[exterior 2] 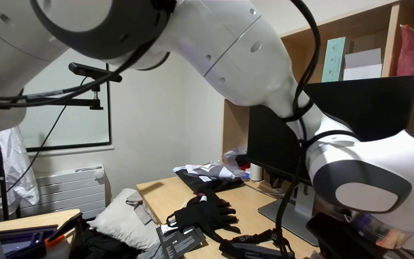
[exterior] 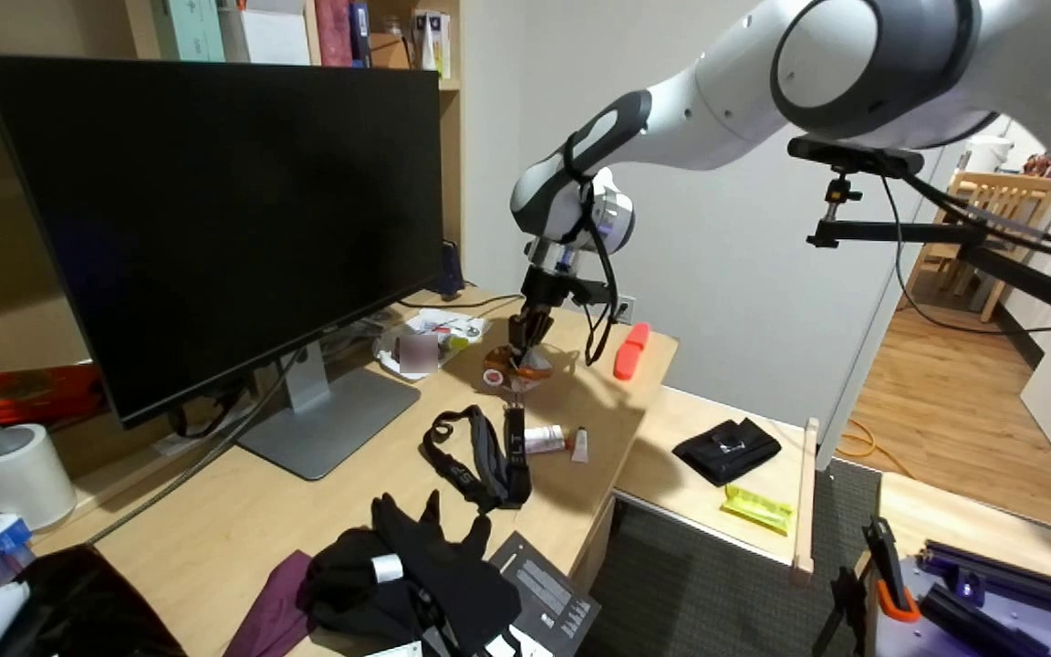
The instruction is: Move the orange packet from the table top to the sliding tray
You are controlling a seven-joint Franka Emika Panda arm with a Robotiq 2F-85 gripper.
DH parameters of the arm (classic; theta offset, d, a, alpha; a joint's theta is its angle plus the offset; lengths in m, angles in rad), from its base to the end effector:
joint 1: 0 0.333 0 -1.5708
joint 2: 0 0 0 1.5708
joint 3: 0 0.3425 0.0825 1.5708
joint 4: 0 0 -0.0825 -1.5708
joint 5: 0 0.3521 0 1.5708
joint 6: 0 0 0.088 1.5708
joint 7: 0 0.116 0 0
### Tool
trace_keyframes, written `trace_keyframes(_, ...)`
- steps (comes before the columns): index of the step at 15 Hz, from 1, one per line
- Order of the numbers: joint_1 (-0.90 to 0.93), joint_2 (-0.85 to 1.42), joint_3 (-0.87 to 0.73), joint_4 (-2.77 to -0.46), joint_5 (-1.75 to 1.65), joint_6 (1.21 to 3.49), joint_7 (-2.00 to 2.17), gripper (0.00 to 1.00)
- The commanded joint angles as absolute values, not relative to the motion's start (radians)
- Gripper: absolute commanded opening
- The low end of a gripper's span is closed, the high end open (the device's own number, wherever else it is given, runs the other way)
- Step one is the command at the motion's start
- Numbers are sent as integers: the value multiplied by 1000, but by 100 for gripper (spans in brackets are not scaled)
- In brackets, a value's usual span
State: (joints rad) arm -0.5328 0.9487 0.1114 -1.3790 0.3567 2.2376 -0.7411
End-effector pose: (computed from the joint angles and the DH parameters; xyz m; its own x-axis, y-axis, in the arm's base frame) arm 0.6538 -0.2988 0.1659 0.9915 0.0185 0.1291 0.0618 -0.9383 -0.3403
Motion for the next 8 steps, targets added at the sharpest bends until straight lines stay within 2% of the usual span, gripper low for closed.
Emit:
trace_keyframes(1,-519,769,67,-1587,315,2242,-765,10)
trace_keyframes(8,-514,551,-55,-1904,185,2401,-845,10)
